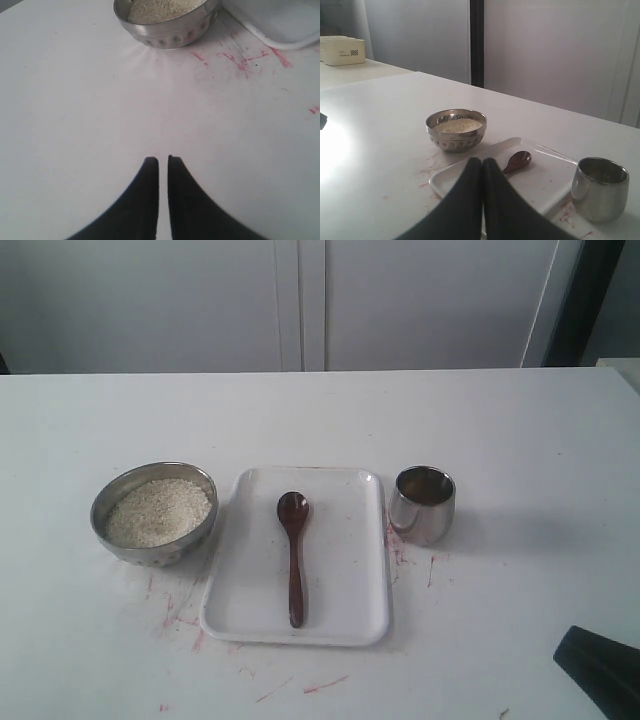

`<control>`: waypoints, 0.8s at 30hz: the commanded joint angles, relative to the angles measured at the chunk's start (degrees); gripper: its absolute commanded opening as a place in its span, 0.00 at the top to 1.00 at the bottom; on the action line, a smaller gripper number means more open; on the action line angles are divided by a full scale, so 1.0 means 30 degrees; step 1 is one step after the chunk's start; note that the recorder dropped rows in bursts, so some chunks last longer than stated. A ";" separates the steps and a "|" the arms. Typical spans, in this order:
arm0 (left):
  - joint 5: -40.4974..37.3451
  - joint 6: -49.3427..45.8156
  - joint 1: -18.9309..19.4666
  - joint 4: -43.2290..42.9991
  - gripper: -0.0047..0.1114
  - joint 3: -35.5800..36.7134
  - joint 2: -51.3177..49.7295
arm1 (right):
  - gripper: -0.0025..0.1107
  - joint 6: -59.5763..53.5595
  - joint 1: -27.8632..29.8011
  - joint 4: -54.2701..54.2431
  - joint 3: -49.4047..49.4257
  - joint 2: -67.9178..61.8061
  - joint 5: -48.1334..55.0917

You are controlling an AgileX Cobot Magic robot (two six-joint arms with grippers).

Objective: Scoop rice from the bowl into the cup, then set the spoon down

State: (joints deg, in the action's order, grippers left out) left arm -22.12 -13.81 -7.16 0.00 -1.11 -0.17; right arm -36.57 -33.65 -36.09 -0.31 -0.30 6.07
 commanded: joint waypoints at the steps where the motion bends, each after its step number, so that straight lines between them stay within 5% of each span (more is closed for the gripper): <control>1: -0.0671 0.0112 -0.0134 0.0000 0.84 0.0175 0.0057 | 0.98 -0.0060 0.0000 -0.0082 0.0105 0.0102 0.0078; 11: -0.0671 0.0112 -0.0134 0.0000 0.84 0.0175 0.0057 | 0.98 -0.0060 0.0511 -0.0082 0.0105 0.0102 0.0078; 24: -0.0671 0.0112 -0.0134 0.0000 0.84 0.0175 0.0057 | 0.98 -0.0060 0.8607 -0.0040 0.0105 0.0102 0.0078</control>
State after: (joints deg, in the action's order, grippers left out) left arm -22.12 -13.81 -7.16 0.00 -1.11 -0.17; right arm -36.57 -10.61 -36.09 -0.31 -0.30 6.26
